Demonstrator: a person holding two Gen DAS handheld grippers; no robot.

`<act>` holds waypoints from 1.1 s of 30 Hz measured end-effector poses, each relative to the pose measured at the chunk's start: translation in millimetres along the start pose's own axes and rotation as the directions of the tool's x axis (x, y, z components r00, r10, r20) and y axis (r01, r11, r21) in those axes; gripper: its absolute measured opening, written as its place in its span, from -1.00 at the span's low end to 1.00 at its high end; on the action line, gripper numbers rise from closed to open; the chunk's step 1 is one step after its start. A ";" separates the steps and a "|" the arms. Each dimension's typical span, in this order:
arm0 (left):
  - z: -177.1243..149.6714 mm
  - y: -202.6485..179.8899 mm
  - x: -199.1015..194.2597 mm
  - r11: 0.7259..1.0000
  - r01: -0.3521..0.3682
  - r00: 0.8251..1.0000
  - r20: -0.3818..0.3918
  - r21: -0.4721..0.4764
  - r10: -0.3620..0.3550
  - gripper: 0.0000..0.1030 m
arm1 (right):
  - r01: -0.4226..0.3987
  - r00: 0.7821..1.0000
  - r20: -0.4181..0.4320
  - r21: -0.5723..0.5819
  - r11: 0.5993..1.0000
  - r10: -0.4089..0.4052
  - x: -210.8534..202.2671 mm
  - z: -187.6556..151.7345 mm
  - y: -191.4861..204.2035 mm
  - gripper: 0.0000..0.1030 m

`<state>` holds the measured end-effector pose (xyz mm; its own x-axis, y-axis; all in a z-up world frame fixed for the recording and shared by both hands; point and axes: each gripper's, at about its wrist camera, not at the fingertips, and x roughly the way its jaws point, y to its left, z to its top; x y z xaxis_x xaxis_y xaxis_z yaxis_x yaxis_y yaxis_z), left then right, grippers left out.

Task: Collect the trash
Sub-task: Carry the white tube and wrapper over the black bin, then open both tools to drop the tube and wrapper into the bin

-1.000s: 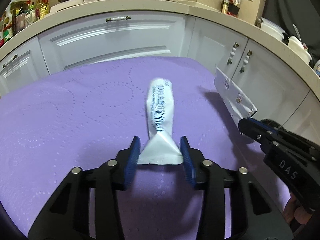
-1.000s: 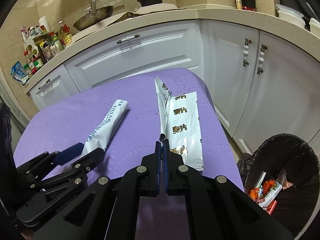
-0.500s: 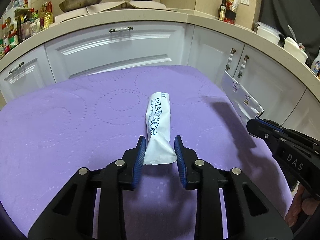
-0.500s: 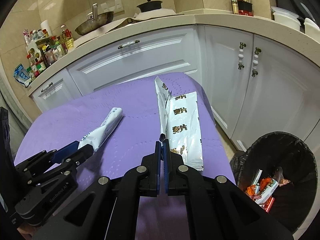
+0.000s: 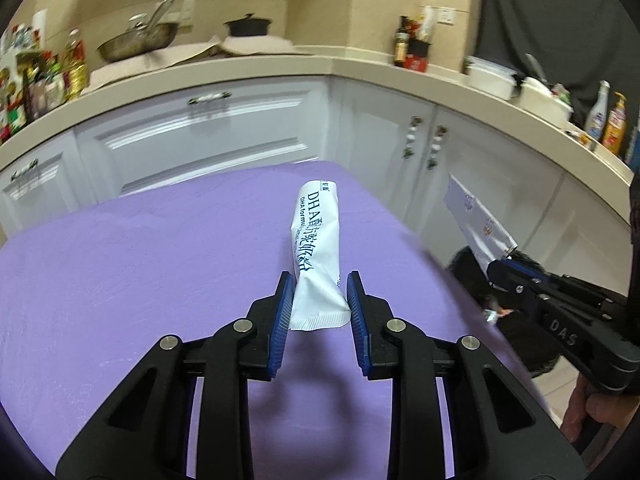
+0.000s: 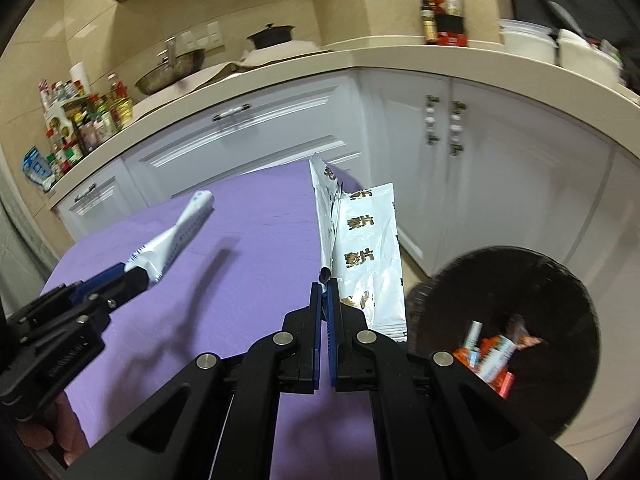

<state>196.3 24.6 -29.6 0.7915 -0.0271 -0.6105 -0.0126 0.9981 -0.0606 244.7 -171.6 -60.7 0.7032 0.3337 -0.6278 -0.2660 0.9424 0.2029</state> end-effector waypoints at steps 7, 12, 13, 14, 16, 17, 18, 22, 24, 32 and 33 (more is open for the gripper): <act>1.7 -63.9 2.3 0.991 0.091 0.996 0.004 0.098 -0.092 -0.49 | 0.096 0.995 0.011 0.071 0.993 -0.097 -20.9 -13.7 -49.4 -0.94; -1.0 -107.8 13.8 0.975 0.150 0.989 -0.012 0.162 -0.150 -0.49 | 0.151 0.988 0.011 0.121 0.981 -0.154 -29.9 -21.9 -83.2 -0.94; -1.4 -115.0 15.8 0.973 0.157 0.987 -0.014 0.171 -0.157 -0.49 | 0.162 0.986 0.011 0.130 0.978 -0.165 -31.7 -23.5 -89.6 -0.94; -1.7 -123.1 18.4 0.969 0.164 0.986 -0.015 0.183 -0.164 -0.49 | 0.168 0.985 0.011 0.136 0.976 -0.171 -32.9 -24.7 -93.7 -0.94; -3.1 -136.7 22.4 0.964 0.169 0.985 -0.015 0.205 -0.170 -0.49 | 0.182 0.983 0.010 0.155 0.971 -0.185 -34.4 -26.8 -105.0 -0.94; -3.4 -143.2 24.9 0.961 0.174 0.984 -0.016 0.214 -0.175 -0.49 | 0.186 0.982 0.010 0.160 0.970 -0.190 -35.3 -27.9 -108.3 -0.94; -3.5 -149.1 27.7 0.959 0.178 0.984 -0.018 0.220 -0.179 -0.49 | 0.194 0.980 0.009 0.165 0.967 -0.198 -35.7 -29.0 -112.9 -0.94; -4.1 -165.1 37.0 0.953 0.187 0.982 -0.021 0.238 -0.187 -0.49 | 0.215 0.976 0.004 0.185 0.959 -0.219 -35.0 -32.1 -128.3 -0.94; -4.7 -171.5 40.7 0.951 0.188 0.982 -0.020 0.246 -0.189 -0.49 | 0.220 0.975 0.001 0.194 0.956 -0.224 -33.3 -33.2 -134.6 -0.94; -11.6 -186.0 58.2 0.945 0.183 0.983 -0.041 0.269 -0.179 -0.17 | 0.246 0.968 -0.006 0.219 0.944 -0.251 -29.5 -39.4 -150.0 -0.82; -12.2 -184.6 57.8 0.948 0.182 0.983 -0.036 0.262 -0.179 0.01 | 0.247 0.968 -0.005 0.218 0.944 -0.252 -30.3 -39.9 -149.7 -0.82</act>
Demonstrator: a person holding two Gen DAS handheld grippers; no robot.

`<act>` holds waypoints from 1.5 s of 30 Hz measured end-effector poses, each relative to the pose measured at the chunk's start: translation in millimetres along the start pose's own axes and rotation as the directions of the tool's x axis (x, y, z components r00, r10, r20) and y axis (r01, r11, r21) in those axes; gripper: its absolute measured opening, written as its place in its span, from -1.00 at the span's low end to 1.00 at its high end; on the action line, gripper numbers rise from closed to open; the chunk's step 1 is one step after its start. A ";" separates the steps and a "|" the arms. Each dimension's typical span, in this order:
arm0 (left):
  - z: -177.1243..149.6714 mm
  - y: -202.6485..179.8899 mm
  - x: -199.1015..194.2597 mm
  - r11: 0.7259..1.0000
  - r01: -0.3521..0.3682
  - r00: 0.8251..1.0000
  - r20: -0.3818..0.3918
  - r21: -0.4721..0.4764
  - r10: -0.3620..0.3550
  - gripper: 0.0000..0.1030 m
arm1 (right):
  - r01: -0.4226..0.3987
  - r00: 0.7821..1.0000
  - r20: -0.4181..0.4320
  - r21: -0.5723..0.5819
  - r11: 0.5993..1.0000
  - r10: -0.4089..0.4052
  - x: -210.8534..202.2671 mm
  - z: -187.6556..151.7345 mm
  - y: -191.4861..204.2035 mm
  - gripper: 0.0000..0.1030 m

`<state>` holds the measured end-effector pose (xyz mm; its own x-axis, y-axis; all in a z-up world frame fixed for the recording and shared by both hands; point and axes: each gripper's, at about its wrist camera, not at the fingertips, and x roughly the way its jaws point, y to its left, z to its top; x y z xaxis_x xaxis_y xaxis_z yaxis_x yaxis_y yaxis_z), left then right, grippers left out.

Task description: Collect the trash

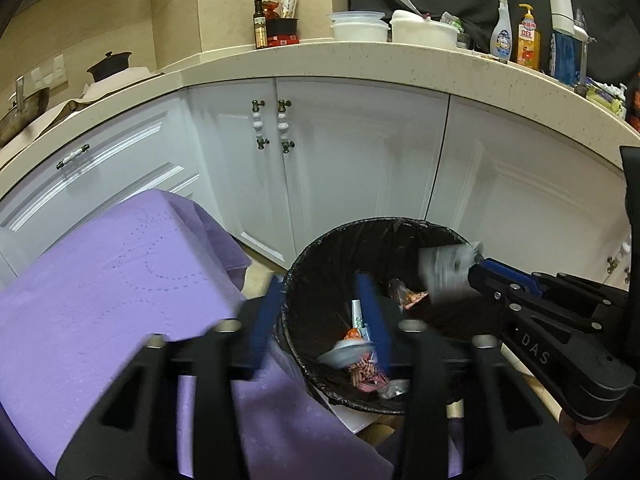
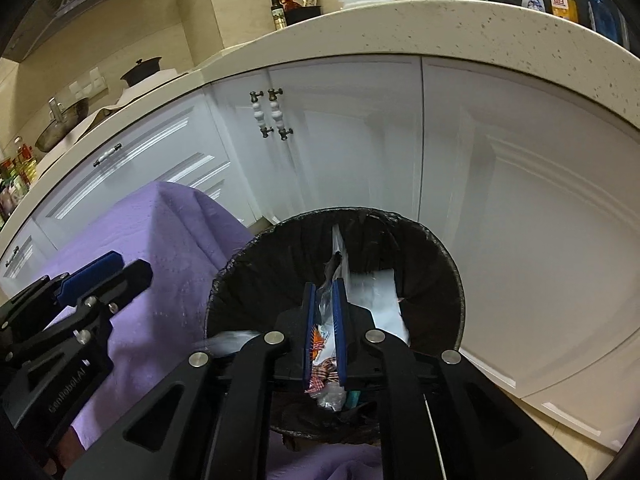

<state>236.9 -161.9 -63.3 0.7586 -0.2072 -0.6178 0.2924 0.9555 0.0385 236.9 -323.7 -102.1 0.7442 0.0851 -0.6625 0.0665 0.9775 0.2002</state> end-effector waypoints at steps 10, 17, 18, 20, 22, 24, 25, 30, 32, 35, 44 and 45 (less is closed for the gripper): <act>3.0 2.3 -13.8 1.000 -0.004 1.000 0.026 -0.016 0.005 0.22 | 0.019 1.000 0.023 -0.020 1.000 -0.019 -13.9 -0.4 5.1 -0.41; -0.9 4.4 -35.4 1.000 -0.014 0.998 0.060 -0.017 0.015 0.43 | 0.046 0.997 0.066 -0.027 0.999 -0.044 -38.7 -5.7 9.1 0.03; -2.1 5.2 -39.8 1.000 -0.017 0.998 0.067 -0.019 0.018 0.47 | 0.049 0.996 0.071 -0.028 0.998 -0.047 -42.4 -6.6 9.8 0.04; -4.4 6.1 -47.4 0.999 -0.027 0.996 0.079 -0.021 0.029 0.55 | 0.055 0.995 0.084 -0.025 0.998 -0.053 -50.7 -8.4 10.5 0.14; -6.8 7.1 -55.8 0.999 -0.035 0.995 0.094 -0.022 0.037 0.61 | 0.064 0.993 0.097 -0.026 0.998 -0.061 -59.1 -10.8 11.3 0.23; -9.8 8.0 -66.0 0.999 -0.045 0.993 0.109 -0.019 0.047 0.67 | 0.072 0.991 0.112 -0.030 0.997 -0.068 -67.6 -13.1 12.9 0.28; -10.5 8.7 -69.6 0.999 -0.050 0.992 0.115 -0.018 0.052 0.72 | 0.074 0.990 0.120 -0.029 0.997 -0.070 -72.7 -14.6 13.3 0.31; -17.4 14.0 -94.6 0.998 -0.060 0.988 0.144 -0.028 0.063 0.78 | 0.086 0.985 0.156 -0.035 0.996 -0.079 -95.8 -19.5 18.0 0.38; -19.7 16.0 -102.2 0.998 -0.062 0.986 0.151 -0.031 0.066 0.80 | 0.092 0.982 0.169 -0.040 0.995 -0.084 -104.5 -21.6 19.5 0.43; -24.3 18.6 -116.3 0.997 -0.069 0.984 0.163 -0.034 0.074 0.82 | 0.101 0.978 0.190 -0.041 0.994 -0.091 -117.2 -24.5 20.6 0.48; -31.8 25.1 -143.2 0.996 -0.071 0.977 0.195 -0.058 0.081 0.88 | 0.126 0.966 0.232 -0.051 0.991 -0.111 -145.9 -34.4 27.1 0.51; -32.0 25.4 -144.5 0.996 -0.072 0.977 0.196 -0.058 0.082 0.88 | 0.128 0.966 0.235 -0.054 0.990 -0.112 -147.7 -35.1 28.7 0.52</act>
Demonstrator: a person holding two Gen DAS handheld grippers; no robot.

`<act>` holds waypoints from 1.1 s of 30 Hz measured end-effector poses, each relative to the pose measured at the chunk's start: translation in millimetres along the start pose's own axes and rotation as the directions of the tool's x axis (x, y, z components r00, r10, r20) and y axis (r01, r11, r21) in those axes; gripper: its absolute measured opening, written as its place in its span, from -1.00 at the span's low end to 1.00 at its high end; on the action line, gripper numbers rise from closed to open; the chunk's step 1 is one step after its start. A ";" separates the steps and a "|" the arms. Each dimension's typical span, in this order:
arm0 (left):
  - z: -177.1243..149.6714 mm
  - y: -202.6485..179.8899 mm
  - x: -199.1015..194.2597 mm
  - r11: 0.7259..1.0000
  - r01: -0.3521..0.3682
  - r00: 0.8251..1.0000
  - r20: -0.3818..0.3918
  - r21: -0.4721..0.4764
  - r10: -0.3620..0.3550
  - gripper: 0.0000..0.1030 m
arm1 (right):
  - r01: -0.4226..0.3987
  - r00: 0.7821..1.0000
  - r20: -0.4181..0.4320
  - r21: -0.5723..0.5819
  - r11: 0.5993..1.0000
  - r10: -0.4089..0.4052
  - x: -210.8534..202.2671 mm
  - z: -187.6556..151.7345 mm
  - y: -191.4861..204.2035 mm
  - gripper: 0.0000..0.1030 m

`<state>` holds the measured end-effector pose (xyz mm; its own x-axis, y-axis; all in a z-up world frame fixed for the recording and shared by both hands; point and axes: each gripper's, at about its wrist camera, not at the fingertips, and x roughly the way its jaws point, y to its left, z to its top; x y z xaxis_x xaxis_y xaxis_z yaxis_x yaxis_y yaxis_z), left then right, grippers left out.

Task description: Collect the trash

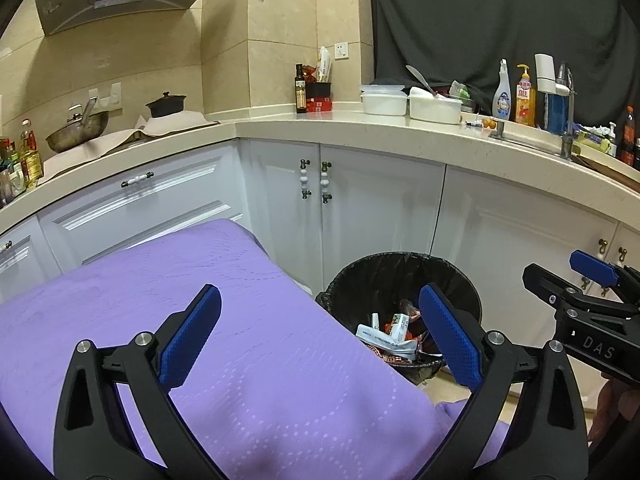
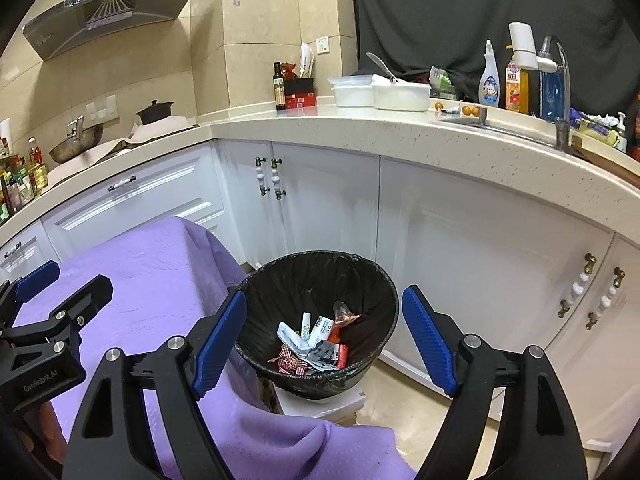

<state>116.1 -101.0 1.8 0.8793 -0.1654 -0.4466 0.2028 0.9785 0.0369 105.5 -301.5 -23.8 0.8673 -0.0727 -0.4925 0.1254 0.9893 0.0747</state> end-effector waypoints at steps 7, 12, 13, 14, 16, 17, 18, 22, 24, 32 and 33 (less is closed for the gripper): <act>-2.6 1.3 -9.1 1.000 -0.003 1.000 0.010 -0.008 0.003 0.88 | 0.003 1.000 0.015 -0.010 1.000 -0.002 -8.9 -2.2 3.9 0.53; -3.2 2.5 -11.1 1.000 0.001 1.000 0.008 -0.013 -0.001 0.88 | 0.004 1.000 0.021 -0.015 1.000 -0.003 -11.7 -2.3 5.5 0.54; -3.4 3.1 -12.1 1.000 0.002 1.000 0.008 -0.015 -0.002 0.88 | 0.004 1.000 0.021 -0.015 1.000 -0.004 -11.9 -2.1 5.7 0.54; -3.2 3.6 -13.0 1.000 0.002 1.000 0.008 -0.016 -0.002 0.88 | 0.004 1.000 0.021 -0.015 1.000 -0.004 -12.2 -2.3 5.9 0.55; -3.0 4.7 -13.7 1.000 0.002 1.000 0.009 -0.017 -0.002 0.88 | 0.005 1.000 0.023 -0.016 1.000 -0.005 -12.6 -2.1 6.1 0.55; -3.0 4.9 -14.0 1.000 0.002 1.000 0.010 -0.016 -0.002 0.88 | 0.006 1.000 0.023 -0.016 1.000 -0.005 -12.7 -2.0 6.1 0.55; -3.1 5.1 -14.0 1.000 0.002 1.000 0.011 -0.016 -0.002 0.89 | 0.006 1.000 0.023 -0.016 1.000 -0.006 -13.0 -1.8 6.2 0.55; -2.9 5.1 -14.7 1.000 0.002 1.000 0.010 -0.018 -0.002 0.89 | 0.006 1.000 0.023 -0.016 1.000 -0.006 -13.2 -1.9 6.1 0.56; -2.9 5.5 -15.0 1.000 0.003 1.000 0.009 -0.018 -0.002 0.89 | 0.006 1.000 0.024 -0.016 1.000 -0.006 -13.0 -1.7 5.8 0.56; -3.1 5.7 -15.0 1.000 0.002 1.000 0.010 -0.018 -0.002 0.89 | 0.006 1.000 0.024 -0.017 1.000 -0.005 -12.8 -1.4 5.0 0.57; -3.1 5.8 -15.1 1.000 0.003 1.000 0.010 -0.018 -0.003 0.89 | 0.006 1.000 0.024 -0.017 1.000 -0.006 -12.9 -1.4 5.0 0.57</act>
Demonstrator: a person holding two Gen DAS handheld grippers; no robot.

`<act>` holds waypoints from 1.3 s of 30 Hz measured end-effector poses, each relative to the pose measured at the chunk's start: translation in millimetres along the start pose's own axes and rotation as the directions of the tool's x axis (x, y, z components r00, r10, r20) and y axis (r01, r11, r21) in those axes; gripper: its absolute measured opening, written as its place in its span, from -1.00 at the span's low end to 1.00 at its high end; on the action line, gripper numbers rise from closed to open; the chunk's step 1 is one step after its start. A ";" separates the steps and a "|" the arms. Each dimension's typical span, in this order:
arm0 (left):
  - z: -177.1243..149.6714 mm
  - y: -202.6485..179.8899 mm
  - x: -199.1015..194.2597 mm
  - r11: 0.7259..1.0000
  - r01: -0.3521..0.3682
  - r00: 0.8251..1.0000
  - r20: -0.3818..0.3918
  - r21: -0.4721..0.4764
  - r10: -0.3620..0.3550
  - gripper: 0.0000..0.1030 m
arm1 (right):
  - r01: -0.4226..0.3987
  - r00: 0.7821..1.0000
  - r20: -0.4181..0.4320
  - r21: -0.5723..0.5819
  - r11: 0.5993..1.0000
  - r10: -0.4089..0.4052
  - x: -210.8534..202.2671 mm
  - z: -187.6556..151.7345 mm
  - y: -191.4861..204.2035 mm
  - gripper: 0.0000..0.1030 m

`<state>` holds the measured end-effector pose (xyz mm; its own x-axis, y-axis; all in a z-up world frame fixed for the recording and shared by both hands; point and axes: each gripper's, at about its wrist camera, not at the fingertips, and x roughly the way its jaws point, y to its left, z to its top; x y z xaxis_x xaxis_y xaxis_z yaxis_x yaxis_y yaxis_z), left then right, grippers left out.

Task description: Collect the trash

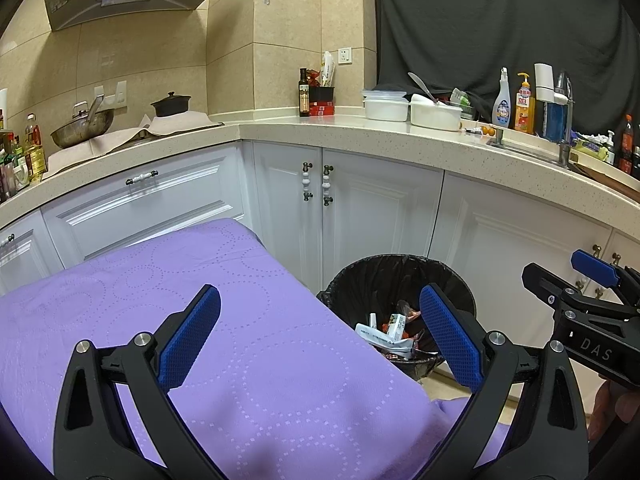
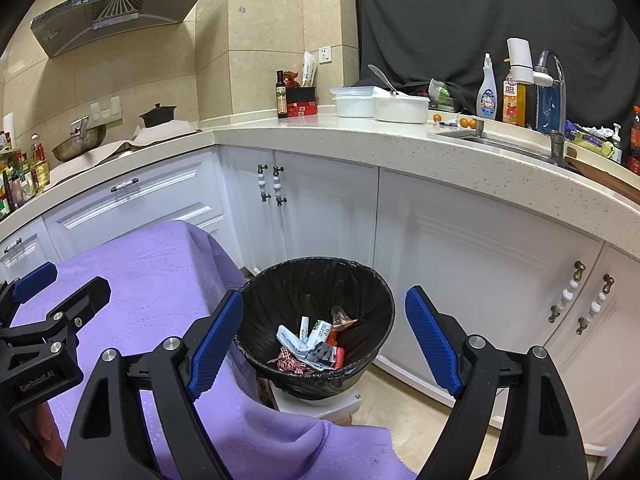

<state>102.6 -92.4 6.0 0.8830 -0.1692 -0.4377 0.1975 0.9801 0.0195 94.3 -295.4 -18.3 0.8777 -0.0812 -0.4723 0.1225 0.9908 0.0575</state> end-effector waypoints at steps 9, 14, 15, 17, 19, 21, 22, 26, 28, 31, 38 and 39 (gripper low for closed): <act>0.0 1.0 -1.2 1.000 -0.003 1.000 0.001 -0.001 0.003 0.90 | 0.001 1.000 0.000 0.002 1.000 -0.001 0.6 0.9 -1.2 0.58; 0.0 1.3 -1.1 1.000 -0.003 1.000 0.002 0.001 0.003 0.90 | 0.002 1.000 0.000 0.003 1.000 -0.002 -0.3 1.3 -3.9 0.59; 0.0 1.4 -1.3 1.000 -0.004 1.000 0.003 0.001 0.004 0.90 | 0.002 1.000 0.001 0.003 1.000 -0.002 -0.4 1.7 -4.2 0.59; 0.3 1.1 -1.4 1.000 -0.006 1.000 0.002 0.000 0.006 0.90 | 0.001 1.000 0.000 0.004 1.000 -0.001 -0.1 1.2 -4.0 0.59; 0.1 1.1 -1.1 1.000 -0.003 1.000 0.001 -0.002 0.003 0.90 | 0.003 1.000 0.000 0.004 1.000 -0.003 -0.2 0.9 -3.6 0.59; 0.1 1.5 -1.6 1.000 -0.003 1.000 -0.001 -0.003 0.003 0.90 | 0.001 1.000 0.000 0.005 1.000 -0.001 0.0 1.2 -4.0 0.60; 0.0 1.1 -2.0 1.000 -0.004 1.000 0.000 -0.003 0.004 0.90 | 0.001 1.000 0.000 0.005 1.000 -0.001 0.0 1.5 -4.4 0.60; 0.8 0.1 -2.2 1.000 -0.019 1.000 0.002 0.001 0.019 0.90 | 0.002 1.000 0.001 0.004 1.000 -0.002 0.4 1.1 -4.2 0.60; 1.2 -1.9 -1.5 1.000 -0.019 1.000 0.001 0.002 0.019 0.90 | 0.002 1.000 0.001 0.006 1.000 -0.002 -0.4 1.7 -6.3 0.60; 0.9 -2.6 -0.9 1.000 -0.018 1.000 -0.006 -0.004 0.018 0.90 | 0.001 1.000 0.000 0.008 1.000 -0.001 -0.1 1.8 -6.7 0.61; 0.0 -9.3 2.1 1.000 -0.009 1.000 -0.023 0.007 0.009 0.90 | 0.001 1.000 0.000 0.010 1.000 -0.001 -1.3 1.1 -7.4 0.62; -0.1 -10.0 2.7 1.000 0.000 1.000 -0.026 0.005 0.000 0.90 | 0.001 1.000 0.000 0.011 1.000 -0.001 -1.4 1.4 -7.7 0.62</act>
<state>103.0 -102.6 4.6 0.8717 -0.1662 -0.4610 0.1993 0.9796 0.0238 92.8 -303.1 -16.8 0.8775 -0.0824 -0.4725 0.1286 0.9895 0.0663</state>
